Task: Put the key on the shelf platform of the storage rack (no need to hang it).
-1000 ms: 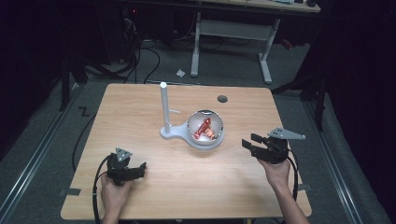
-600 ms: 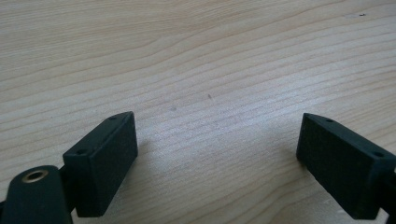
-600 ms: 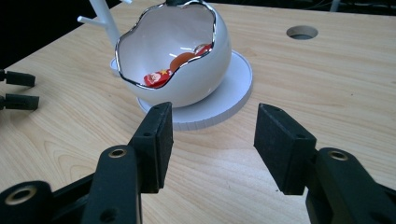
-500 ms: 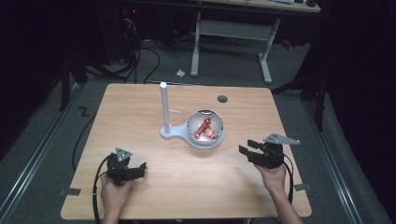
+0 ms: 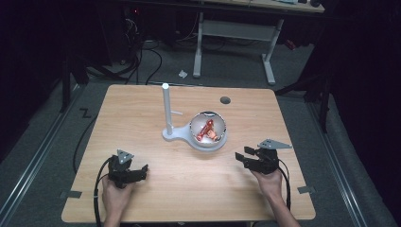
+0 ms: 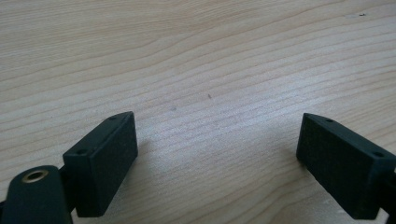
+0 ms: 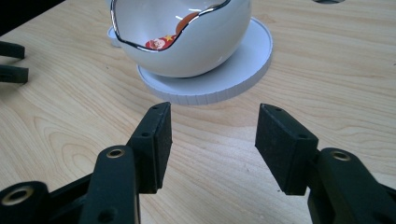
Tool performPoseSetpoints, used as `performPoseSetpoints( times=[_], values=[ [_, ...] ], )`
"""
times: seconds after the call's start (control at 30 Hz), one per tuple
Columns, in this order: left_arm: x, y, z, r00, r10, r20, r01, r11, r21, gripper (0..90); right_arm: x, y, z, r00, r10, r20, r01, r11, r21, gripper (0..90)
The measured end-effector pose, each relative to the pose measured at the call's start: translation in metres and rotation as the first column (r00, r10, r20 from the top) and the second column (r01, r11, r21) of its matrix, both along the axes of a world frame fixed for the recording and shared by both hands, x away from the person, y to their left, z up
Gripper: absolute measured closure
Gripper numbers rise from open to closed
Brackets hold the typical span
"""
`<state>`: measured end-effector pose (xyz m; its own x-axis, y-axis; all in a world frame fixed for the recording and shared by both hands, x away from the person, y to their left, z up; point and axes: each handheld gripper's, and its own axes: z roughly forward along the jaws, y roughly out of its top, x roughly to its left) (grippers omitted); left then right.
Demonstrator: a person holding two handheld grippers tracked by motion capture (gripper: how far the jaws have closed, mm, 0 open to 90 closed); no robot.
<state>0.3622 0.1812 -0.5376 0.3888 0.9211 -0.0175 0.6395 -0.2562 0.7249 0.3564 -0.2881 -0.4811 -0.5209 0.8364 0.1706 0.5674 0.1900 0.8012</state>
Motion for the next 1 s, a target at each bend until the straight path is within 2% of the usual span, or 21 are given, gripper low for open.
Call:
performPoseSetpoints(
  times=[0.2, 0.23, 0.27, 0.37, 0.7, 1.0],
  values=[
    [0.000, 0.000, 0.000, 1.0000, 0.000, 0.000, 0.000, 1.0000, 0.000, 12.7, 0.002, 0.005, -0.006, 1.0000, 0.000, -0.010, 0.000, 0.9999, -0.015, 46.0],
    [0.000, 0.000, 0.000, 1.0000, 0.000, 0.000, 0.000, 1.0000, 0.000, 12.7, 0.002, 0.008, -0.009, 1.0000, 0.000, -0.002, 0.000, 0.9984, -0.057, 45.4],
    [0.000, 0.000, 0.000, 1.0000, 0.000, 0.000, 0.000, 1.0000, 0.000, 12.7, 0.002, 0.008, -0.009, 1.0000, 0.000, -0.002, 0.000, 0.9984, -0.057, 45.4],
    [0.000, 0.000, 0.000, 1.0000, 0.000, 0.000, 0.000, 1.0000, 0.000, 12.7, 0.002, 0.013, -0.014, 1.0000, 0.002, -0.008, -0.003, 0.9936, -0.113, 44.7],
    [0.000, 0.000, 0.000, 1.0000, 0.000, 0.000, 0.000, 1.0000, 0.000, 12.7, 0.010, 0.018, -0.030, 0.9992, -0.005, -0.039, 0.000, 0.9927, -0.121, 45.0],
    [0.000, 0.000, 0.000, 1.0000, 0.000, 0.000, 0.000, 1.0000, 0.000, 12.7, 0.014, 0.021, -0.035, 0.9988, -0.017, -0.045, 0.011, 0.9914, -0.130, 44.9]
  ],
)
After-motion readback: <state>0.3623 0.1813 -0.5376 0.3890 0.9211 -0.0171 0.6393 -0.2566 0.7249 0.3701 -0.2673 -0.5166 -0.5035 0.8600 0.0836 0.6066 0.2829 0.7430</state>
